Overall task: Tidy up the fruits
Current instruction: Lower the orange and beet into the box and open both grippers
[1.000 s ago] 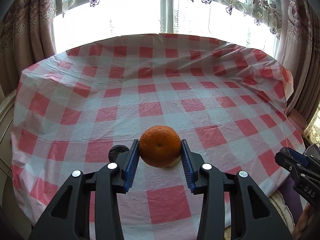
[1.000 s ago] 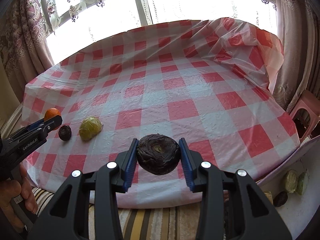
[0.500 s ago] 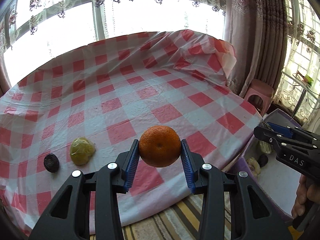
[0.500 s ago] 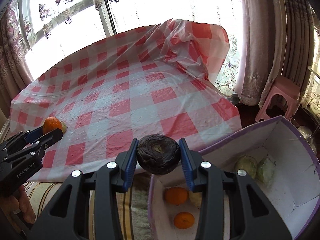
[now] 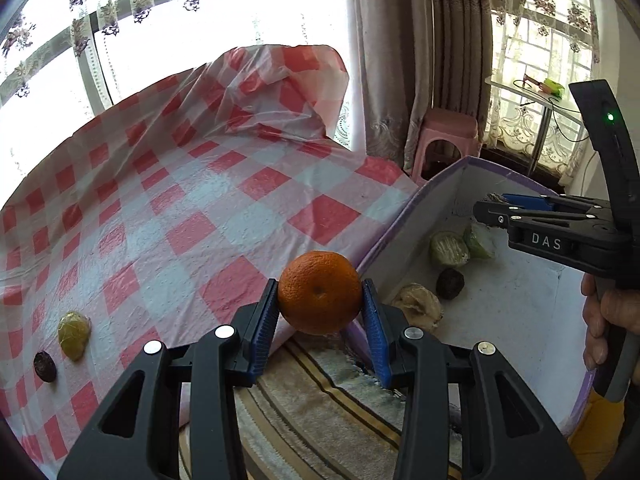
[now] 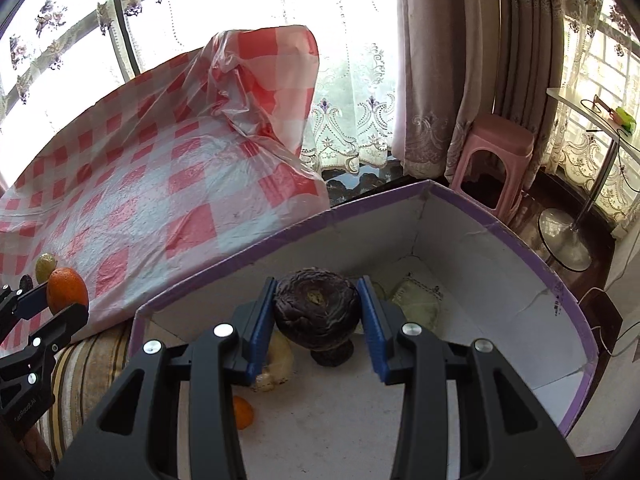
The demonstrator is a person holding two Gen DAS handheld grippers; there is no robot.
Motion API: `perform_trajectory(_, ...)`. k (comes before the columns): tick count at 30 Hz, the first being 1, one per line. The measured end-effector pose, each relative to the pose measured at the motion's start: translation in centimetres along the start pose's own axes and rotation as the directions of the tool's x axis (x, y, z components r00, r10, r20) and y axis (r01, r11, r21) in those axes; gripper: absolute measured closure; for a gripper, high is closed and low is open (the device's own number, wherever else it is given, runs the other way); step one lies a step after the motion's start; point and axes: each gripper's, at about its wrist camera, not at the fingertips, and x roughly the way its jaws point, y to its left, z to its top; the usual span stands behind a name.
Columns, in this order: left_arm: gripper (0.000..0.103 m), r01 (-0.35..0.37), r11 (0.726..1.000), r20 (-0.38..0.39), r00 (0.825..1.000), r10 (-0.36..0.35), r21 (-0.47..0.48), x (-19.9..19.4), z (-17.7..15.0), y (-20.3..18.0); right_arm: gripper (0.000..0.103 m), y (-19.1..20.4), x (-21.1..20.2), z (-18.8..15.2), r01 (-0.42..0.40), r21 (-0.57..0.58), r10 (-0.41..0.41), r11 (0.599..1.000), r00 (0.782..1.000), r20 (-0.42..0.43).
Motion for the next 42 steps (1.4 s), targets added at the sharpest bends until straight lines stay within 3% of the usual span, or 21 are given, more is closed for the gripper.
perform_trajectory(8,0.064,0.096,0.983,-0.059,0.994,-0.087,0.158,2.1,0.0,-6.0,0.062,-3.2,1.2,-0.4,0.092,0.053,-0.088,0.994,0.994,-0.066)
perform_trajectory(14,0.064,0.156,0.958,-0.133,0.983,-0.127,0.242,3.9,-0.4,-9.2,0.062,-3.5,3.4,-0.7,0.129,0.025,-0.124,0.991,0.981,-0.152)
perform_trajectory(21,0.064,0.218,0.939,-0.247,0.957,-0.153,0.264,6.6,-0.9,-10.6,0.062,-2.3,5.6,-0.7,0.135,-0.106,-0.157,0.985,0.960,-0.233)
perform_trajectory(25,0.064,0.265,0.925,-0.325,0.930,-0.171,0.273,8.4,-1.6,-11.5,0.062,-1.5,7.1,-0.8,0.104,-0.181,-0.154,0.978,0.946,-0.285)
perform_trajectory(28,0.064,0.265,0.928,-0.360,0.919,-0.160,0.263,9.5,-1.8,-11.6,0.062,-1.2,8.0,-0.9,0.085,-0.217,-0.153,0.972,0.936,-0.316)
perform_trajectory(34,0.064,0.267,0.913,-0.395,0.909,-0.132,0.309,10.5,-2.4,-12.8,0.062,-1.5,9.6,-0.9,0.078,-0.248,-0.169,0.966,0.912,-0.374)
perform_trajectory(42,0.064,0.258,0.917,-0.421,0.900,-0.114,0.304,12.2,-2.5,-13.0,0.061,-1.9,11.1,-1.7,0.063,-0.260,-0.175,0.963,0.884,-0.434)
